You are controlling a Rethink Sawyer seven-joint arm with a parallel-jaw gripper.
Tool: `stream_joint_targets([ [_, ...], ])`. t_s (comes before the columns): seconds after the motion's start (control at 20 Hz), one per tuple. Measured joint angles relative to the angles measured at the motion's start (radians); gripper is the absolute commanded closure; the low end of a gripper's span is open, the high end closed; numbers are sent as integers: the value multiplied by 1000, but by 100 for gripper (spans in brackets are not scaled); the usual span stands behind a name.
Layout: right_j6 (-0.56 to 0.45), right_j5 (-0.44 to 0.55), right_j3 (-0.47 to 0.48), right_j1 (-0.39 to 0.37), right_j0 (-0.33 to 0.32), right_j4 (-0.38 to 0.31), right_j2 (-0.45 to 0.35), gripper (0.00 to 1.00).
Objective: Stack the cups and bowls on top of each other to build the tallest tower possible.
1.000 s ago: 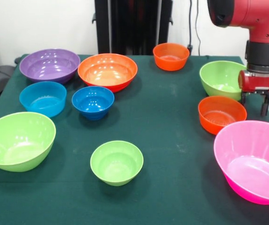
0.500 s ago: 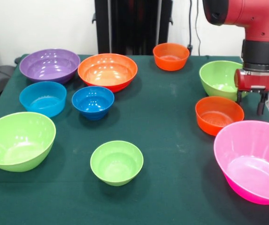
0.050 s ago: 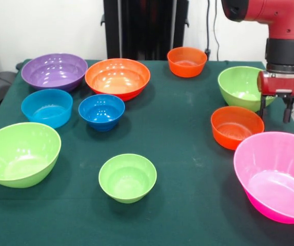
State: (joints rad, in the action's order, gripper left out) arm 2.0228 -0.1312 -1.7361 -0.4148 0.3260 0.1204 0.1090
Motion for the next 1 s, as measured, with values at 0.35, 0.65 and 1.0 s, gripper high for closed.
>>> stream_joint_targets([
  [0.35,0,0,-2,-22,-15,0,-7,0],
  [0.65,0,0,-14,-34,-30,0,-15,0],
  [1.0,0,0,-32,-60,-48,0,-33,0],
])
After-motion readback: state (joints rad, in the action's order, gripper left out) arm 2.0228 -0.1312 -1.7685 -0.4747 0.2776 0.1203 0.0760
